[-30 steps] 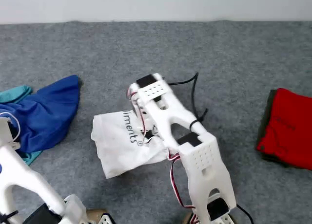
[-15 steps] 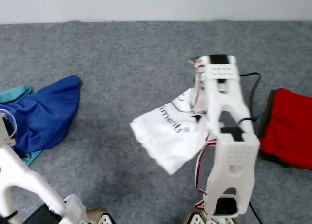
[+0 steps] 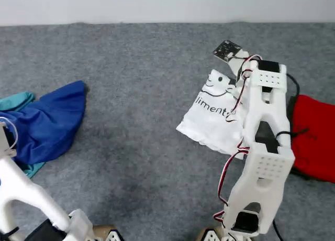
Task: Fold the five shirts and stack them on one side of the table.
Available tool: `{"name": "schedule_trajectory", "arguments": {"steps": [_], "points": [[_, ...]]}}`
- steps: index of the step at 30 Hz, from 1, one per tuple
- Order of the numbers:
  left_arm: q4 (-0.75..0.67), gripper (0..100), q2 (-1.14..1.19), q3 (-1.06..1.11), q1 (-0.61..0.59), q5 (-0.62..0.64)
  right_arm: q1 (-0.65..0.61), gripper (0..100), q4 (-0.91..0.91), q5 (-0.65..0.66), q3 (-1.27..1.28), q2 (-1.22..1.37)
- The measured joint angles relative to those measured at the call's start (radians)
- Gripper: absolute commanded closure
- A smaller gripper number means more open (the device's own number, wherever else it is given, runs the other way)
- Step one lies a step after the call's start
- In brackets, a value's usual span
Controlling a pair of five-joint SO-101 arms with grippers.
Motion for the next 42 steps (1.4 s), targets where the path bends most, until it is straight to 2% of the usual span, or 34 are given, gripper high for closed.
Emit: {"name": "schedule_trajectory", "arguments": {"steps": [2,6,10,15,17,24,35,42], "points": [[0.0,95,0.0,0.0,0.0,0.0,0.003,71.2,0.003,-0.032,0.0,0.0],[0.0,95,0.0,0.0,0.0,0.0,0.003,71.4,0.006,-0.198,0.0,-0.014],[0.0,95,0.0,0.0,0.0,0.0,-0.029,79.6,0.072,-0.345,0.0,-0.089],[0.0,95,0.0,0.0,0.0,0.0,-0.132,99.8,0.261,-0.485,0.0,-0.166],[0.0,95,0.0,0.0,0.0,0.0,-0.167,96.8,0.313,-0.526,0.0,-0.175],[0.0,95,0.0,0.0,0.0,0.0,-0.27,98.8,0.433,-0.686,0.0,-0.163],[0.0,95,0.0,0.0,0.0,0.0,-0.387,98.8,0.282,-0.824,-0.009,0.132],[0.0,95,0.0,0.0,0.0,0.0,-0.417,98.8,0.284,-0.83,-0.032,0.13]]}}
